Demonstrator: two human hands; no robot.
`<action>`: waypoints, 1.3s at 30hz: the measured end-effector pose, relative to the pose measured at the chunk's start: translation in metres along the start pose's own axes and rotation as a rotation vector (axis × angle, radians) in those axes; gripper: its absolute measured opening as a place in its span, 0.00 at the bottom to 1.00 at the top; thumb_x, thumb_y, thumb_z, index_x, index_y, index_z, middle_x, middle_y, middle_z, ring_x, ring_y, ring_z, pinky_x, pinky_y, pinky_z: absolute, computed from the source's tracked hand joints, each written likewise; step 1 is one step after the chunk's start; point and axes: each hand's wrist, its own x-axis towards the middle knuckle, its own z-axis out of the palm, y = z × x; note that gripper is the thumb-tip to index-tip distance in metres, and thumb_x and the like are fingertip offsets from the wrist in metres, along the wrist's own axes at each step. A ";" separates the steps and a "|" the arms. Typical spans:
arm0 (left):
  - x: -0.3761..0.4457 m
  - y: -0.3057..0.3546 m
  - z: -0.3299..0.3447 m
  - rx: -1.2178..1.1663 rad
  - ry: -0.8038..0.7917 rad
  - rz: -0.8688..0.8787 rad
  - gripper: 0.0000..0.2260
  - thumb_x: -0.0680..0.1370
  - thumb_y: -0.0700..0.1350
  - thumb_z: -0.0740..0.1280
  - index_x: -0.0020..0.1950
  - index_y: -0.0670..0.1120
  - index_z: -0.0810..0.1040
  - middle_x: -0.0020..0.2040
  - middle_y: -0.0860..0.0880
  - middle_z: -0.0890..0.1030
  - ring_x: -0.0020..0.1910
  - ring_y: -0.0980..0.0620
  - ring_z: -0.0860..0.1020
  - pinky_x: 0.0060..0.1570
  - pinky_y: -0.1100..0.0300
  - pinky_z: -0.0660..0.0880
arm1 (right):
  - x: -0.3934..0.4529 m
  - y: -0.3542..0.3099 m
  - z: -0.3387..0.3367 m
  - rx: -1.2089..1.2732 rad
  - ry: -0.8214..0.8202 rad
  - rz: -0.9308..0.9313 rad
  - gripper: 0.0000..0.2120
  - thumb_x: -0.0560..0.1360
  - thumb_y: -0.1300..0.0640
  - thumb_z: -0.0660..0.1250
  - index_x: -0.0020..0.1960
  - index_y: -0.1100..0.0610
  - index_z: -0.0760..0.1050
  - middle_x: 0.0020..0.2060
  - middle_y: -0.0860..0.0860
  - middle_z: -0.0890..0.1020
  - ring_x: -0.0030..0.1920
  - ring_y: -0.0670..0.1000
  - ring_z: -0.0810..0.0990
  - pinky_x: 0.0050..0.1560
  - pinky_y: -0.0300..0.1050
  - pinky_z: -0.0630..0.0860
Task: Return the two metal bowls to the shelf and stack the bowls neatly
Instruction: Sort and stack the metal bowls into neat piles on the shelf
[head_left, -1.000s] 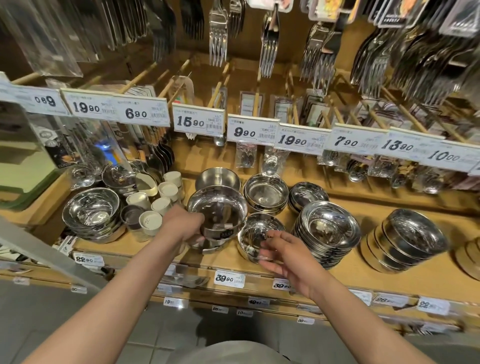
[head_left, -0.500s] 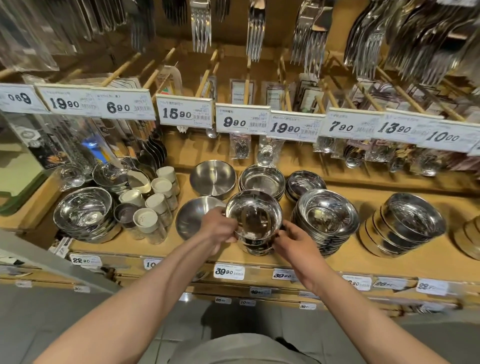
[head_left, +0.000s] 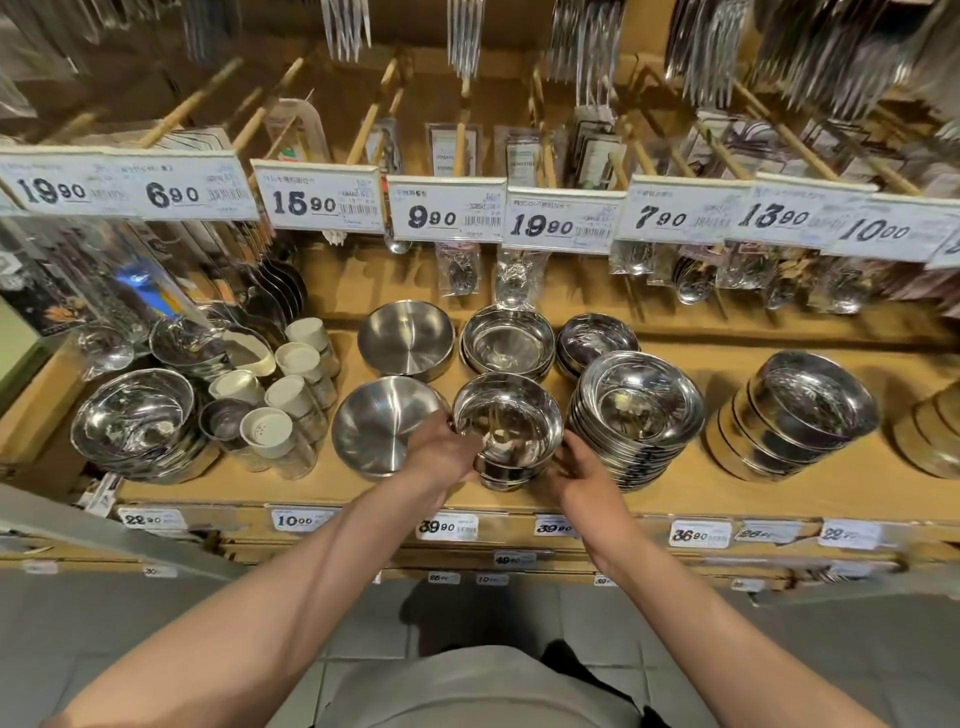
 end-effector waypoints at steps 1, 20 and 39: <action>0.003 0.003 -0.005 -0.006 -0.014 0.018 0.18 0.78 0.35 0.69 0.67 0.41 0.72 0.46 0.43 0.82 0.31 0.52 0.83 0.28 0.64 0.77 | -0.001 0.000 0.000 0.011 0.002 0.011 0.28 0.78 0.72 0.62 0.72 0.49 0.71 0.58 0.43 0.83 0.55 0.37 0.82 0.46 0.31 0.79; 0.009 0.014 -0.018 -0.041 0.051 0.060 0.08 0.78 0.33 0.69 0.56 0.41 0.78 0.44 0.43 0.83 0.36 0.44 0.82 0.47 0.40 0.82 | 0.003 -0.013 0.014 0.003 0.032 -0.016 0.20 0.78 0.67 0.64 0.62 0.46 0.79 0.54 0.46 0.86 0.59 0.51 0.82 0.62 0.49 0.78; 0.000 0.001 -0.013 -0.004 0.132 0.116 0.17 0.78 0.35 0.70 0.41 0.56 0.71 0.43 0.45 0.81 0.41 0.42 0.84 0.46 0.41 0.83 | -0.001 -0.015 0.017 0.035 0.023 -0.039 0.26 0.78 0.72 0.63 0.72 0.53 0.71 0.60 0.49 0.83 0.63 0.48 0.80 0.70 0.54 0.74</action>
